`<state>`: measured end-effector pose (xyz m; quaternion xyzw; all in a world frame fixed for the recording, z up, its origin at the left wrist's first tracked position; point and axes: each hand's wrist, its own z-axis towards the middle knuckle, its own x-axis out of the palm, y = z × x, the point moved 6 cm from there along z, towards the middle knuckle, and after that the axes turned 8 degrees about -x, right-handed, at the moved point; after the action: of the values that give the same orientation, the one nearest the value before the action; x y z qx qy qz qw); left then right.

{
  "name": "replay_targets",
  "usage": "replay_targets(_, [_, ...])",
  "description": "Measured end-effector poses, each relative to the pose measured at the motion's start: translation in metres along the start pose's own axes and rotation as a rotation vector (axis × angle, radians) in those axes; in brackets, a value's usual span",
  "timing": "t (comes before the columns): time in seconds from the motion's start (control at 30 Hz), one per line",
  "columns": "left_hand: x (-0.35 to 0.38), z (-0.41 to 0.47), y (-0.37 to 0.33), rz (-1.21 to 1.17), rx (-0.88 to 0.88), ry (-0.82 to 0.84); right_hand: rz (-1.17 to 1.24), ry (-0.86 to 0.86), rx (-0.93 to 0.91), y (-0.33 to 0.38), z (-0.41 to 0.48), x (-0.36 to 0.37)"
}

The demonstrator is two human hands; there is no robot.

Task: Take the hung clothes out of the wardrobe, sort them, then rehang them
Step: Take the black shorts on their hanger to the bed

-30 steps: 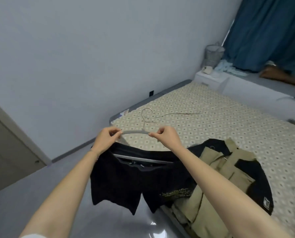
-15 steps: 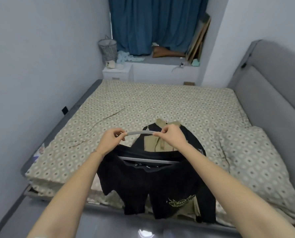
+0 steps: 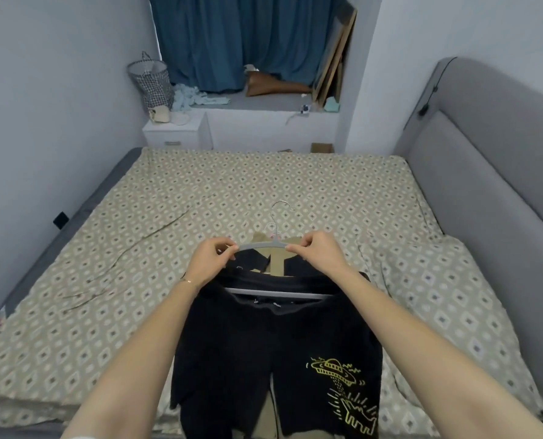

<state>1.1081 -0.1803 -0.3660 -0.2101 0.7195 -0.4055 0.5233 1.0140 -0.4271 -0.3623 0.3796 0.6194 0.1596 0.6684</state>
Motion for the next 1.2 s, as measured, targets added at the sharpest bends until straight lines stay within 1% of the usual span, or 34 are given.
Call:
replay_targets(0.17, [0.024,0.052,0.032,-0.001,-0.088,0.036,-0.029,0.067,-0.009,-0.023,0.049,0.013])
replay_targets(0.33, [0.050,0.096,0.055,0.042,-0.129,0.072,-0.052,0.106,0.001,-0.052,0.094,0.038])
replay_targets(0.4, [0.064,0.112,0.067,0.058,-0.148,0.086,-0.060,0.125,0.029,-0.068,0.110,0.051])
replay_targets(0.57, [0.105,0.165,0.111,0.067,-0.195,0.125,-0.112,0.155,0.166,-0.115,0.153,0.087])
replay_targets(0.77, [0.144,0.228,0.161,0.102,-0.231,0.176,-0.141,0.139,0.208,-0.161,0.207,0.132])
replay_targets(0.97, [0.170,0.264,0.209,0.163,-0.251,0.183,-0.195,0.147,0.272,-0.201,0.238,0.178])
replay_targets(1.07, [0.180,0.274,0.221,0.213,-0.263,0.205,-0.215,0.103,0.280,-0.205,0.245,0.185])
replay_targets(1.13, [0.182,0.279,0.224,0.246,-0.246,0.192,-0.220,0.079,0.271,-0.205,0.247,0.187])
replay_targets(1.2, [0.180,0.277,0.224,0.276,-0.230,0.165,-0.241,0.091,0.256,-0.204,0.245,0.191])
